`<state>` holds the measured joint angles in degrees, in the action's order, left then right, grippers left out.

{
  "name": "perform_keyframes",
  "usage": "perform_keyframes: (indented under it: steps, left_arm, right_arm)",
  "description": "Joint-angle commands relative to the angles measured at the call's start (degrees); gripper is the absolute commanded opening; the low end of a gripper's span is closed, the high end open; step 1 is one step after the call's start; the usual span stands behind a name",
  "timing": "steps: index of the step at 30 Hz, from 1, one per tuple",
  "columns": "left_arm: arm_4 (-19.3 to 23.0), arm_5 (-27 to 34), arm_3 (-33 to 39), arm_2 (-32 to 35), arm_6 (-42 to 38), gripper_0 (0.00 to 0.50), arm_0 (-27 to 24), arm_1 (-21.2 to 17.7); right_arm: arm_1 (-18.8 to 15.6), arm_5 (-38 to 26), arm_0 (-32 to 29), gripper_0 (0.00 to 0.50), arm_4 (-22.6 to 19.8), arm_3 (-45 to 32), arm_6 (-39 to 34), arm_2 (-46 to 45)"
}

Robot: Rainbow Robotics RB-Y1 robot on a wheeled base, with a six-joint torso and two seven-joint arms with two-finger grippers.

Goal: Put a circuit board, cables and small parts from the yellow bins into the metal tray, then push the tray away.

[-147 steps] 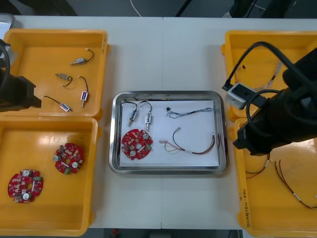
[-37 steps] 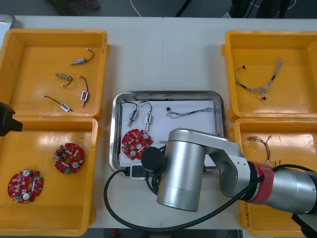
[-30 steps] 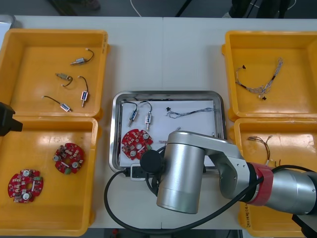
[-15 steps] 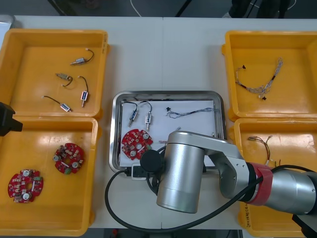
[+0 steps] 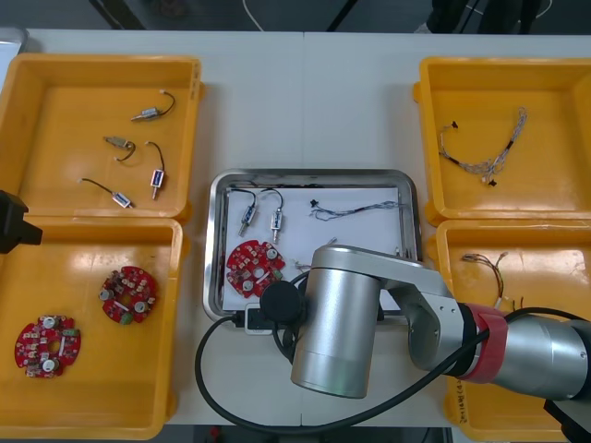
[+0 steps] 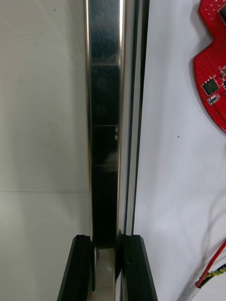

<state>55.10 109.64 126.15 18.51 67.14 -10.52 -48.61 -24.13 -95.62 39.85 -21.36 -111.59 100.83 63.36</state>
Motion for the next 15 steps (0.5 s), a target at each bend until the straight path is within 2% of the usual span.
perform_keyframes:
  steps: [1, 15]
  left_arm:
    - [-0.43, 0.36, 1.64, 1.79, 4.66, 0.5, 0.76, -2.63]
    - [-0.43, 0.36, 1.64, 1.79, 4.66, 0.5, 0.76, -2.63]
  right_arm:
    - [0.84, 0.52, 1.73, 0.0, -0.44, -0.56, -0.02, 0.97]
    - [-1.53, 0.52, 7.88, 0.0, -5.36, -0.56, 0.33, 0.97]
